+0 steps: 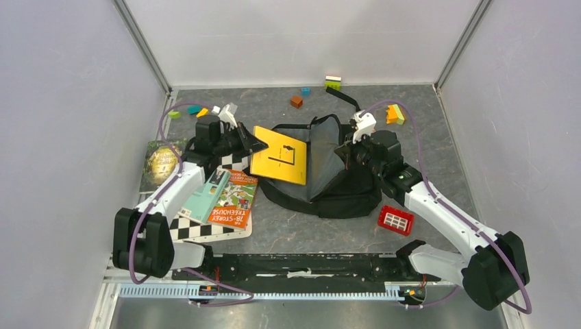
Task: Pack the student bag
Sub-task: Place the book in the student bag, then pick up the book from the center of the board.
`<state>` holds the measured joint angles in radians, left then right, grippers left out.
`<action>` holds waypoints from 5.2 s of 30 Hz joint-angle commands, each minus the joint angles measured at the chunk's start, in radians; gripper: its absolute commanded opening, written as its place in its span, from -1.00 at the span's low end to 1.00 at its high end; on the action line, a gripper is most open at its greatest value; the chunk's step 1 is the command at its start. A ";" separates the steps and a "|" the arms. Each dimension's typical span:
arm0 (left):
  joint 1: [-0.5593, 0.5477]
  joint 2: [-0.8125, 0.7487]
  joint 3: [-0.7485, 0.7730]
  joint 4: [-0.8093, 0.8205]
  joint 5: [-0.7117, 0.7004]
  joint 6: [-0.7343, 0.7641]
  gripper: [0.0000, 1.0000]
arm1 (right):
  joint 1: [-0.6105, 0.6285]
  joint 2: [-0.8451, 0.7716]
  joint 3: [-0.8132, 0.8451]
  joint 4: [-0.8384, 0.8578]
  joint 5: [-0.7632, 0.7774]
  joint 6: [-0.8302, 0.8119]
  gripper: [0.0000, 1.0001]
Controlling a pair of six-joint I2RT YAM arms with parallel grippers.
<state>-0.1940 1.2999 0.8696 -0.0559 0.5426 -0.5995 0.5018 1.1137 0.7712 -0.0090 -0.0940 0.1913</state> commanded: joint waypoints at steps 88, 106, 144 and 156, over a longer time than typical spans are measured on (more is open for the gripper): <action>-0.519 0.166 -0.200 0.632 -0.497 -0.224 0.35 | 0.185 0.060 0.153 0.234 -0.020 0.180 -1.00; -0.493 -0.272 -0.136 -0.031 -0.809 -0.010 0.99 | 0.185 0.028 0.115 0.150 0.113 0.082 -1.00; -0.102 -0.016 0.046 -0.620 -1.015 0.176 0.99 | 0.067 -0.086 -0.257 0.084 0.368 0.049 -0.36; -0.111 0.144 0.108 -0.661 -1.000 0.338 0.99 | 0.058 -0.120 -0.301 0.123 0.315 0.074 -0.25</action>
<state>-0.3008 1.4254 0.9352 -0.7158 -0.4694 -0.3511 0.5663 1.0134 0.4770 0.0574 0.2508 0.2420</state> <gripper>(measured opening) 0.993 0.371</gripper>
